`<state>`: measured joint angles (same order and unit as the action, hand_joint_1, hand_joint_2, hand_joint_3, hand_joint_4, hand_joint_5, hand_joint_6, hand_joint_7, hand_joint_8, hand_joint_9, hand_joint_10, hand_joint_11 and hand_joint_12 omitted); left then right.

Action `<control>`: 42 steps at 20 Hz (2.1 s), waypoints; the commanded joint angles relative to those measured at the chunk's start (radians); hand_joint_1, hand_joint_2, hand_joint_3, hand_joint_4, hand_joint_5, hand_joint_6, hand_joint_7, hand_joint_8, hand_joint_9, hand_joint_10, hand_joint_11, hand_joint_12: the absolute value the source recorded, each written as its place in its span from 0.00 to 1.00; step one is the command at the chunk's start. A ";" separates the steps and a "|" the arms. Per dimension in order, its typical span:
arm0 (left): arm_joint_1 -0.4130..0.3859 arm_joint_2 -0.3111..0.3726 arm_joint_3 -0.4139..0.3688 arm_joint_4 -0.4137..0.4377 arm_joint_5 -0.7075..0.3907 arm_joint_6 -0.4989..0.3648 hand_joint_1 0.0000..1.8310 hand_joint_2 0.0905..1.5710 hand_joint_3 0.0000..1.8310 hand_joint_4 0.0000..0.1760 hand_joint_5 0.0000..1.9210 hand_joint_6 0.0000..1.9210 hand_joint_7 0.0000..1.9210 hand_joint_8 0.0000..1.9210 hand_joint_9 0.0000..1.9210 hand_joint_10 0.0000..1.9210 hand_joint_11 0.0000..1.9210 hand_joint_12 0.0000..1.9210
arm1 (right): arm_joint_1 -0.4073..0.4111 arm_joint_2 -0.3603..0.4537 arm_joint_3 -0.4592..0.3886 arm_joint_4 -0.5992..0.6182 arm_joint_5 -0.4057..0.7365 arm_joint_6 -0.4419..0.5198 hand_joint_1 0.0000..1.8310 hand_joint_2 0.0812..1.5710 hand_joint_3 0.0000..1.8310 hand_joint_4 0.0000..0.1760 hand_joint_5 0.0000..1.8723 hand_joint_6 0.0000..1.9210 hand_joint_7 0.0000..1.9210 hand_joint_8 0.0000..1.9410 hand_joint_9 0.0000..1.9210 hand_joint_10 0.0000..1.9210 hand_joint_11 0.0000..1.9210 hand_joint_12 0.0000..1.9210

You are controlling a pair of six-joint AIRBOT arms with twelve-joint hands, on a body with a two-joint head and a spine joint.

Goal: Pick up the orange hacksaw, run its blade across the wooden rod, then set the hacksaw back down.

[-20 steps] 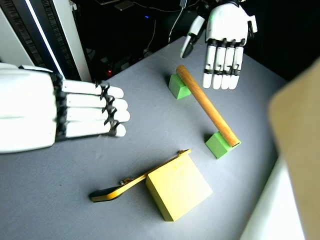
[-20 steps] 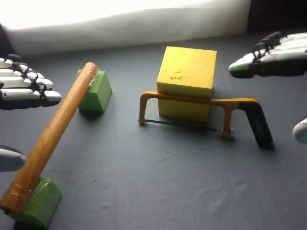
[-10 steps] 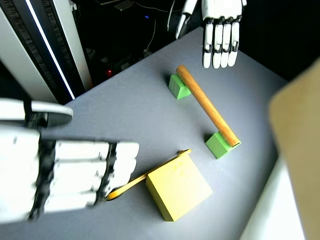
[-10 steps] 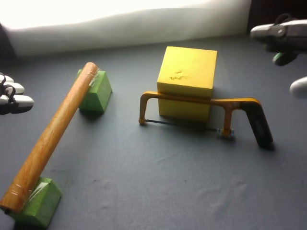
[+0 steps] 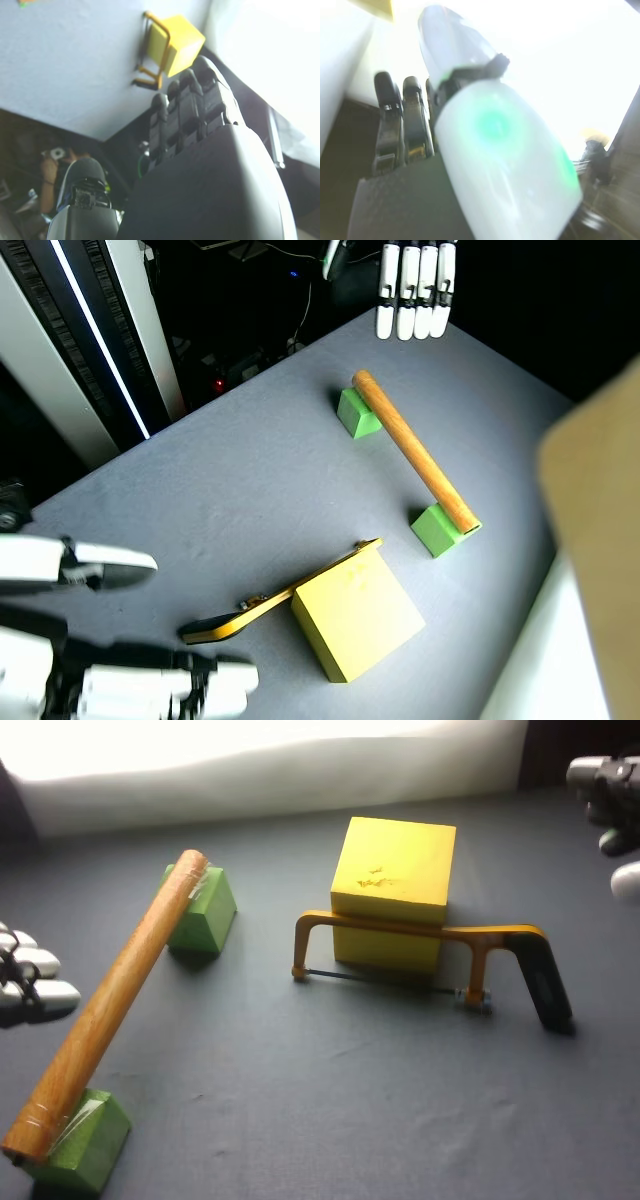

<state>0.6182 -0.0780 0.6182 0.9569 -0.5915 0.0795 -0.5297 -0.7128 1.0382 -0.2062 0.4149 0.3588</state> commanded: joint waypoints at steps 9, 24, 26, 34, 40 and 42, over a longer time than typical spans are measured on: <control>0.011 -0.041 -0.101 -0.020 0.261 -0.002 0.06 0.75 0.00 0.00 0.09 0.00 0.08 0.00 0.07 0.00 0.00 0.16 | -0.103 -0.072 0.002 0.218 0.176 -0.234 0.63 0.78 0.00 0.00 0.06 0.00 0.03 0.00 0.06 0.00 0.00 0.43; 0.070 -0.130 -0.063 -0.183 0.255 0.177 0.05 0.76 0.00 0.00 0.06 0.00 0.05 0.00 0.04 0.00 0.00 0.09 | -0.338 -0.333 0.244 0.273 0.633 -0.076 0.62 0.76 0.00 0.00 0.05 0.00 0.03 0.00 0.06 0.00 0.00 0.39; 0.073 -0.136 -0.060 -0.183 0.260 0.177 0.05 0.76 0.00 0.00 0.06 0.00 0.05 0.00 0.03 0.00 0.00 0.09 | -0.367 -0.351 0.254 0.274 0.676 -0.072 0.59 0.78 0.00 0.00 0.03 0.00 0.02 0.00 0.04 0.00 0.00 0.32; 0.084 -0.219 -0.016 -0.183 0.286 0.177 0.07 0.76 0.00 0.00 0.09 0.00 0.08 0.00 0.06 0.00 0.00 0.15 | -0.404 -0.409 0.338 0.225 0.688 -0.012 0.63 0.74 0.00 0.00 0.07 0.00 0.06 0.00 0.08 0.00 0.00 0.37; 0.089 -0.250 0.005 -0.183 0.331 0.177 0.06 0.76 0.00 0.00 0.09 0.00 0.08 0.00 0.07 0.00 0.00 0.18 | -0.357 -0.460 0.455 0.048 0.646 0.196 0.62 0.74 0.00 0.00 0.07 0.00 0.05 0.00 0.07 0.00 0.00 0.35; 0.095 -0.254 0.008 -0.183 0.340 0.177 0.06 0.76 0.00 0.00 0.09 0.00 0.08 0.00 0.07 0.00 0.00 0.20 | -0.338 -0.463 0.483 -0.014 0.629 0.227 0.62 0.74 0.00 0.00 0.07 0.00 0.06 0.00 0.08 0.00 0.00 0.36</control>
<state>0.7197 -0.3340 0.6228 0.7876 -0.2157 0.2562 -0.8749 -1.1809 1.5173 -0.2771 0.9405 0.5758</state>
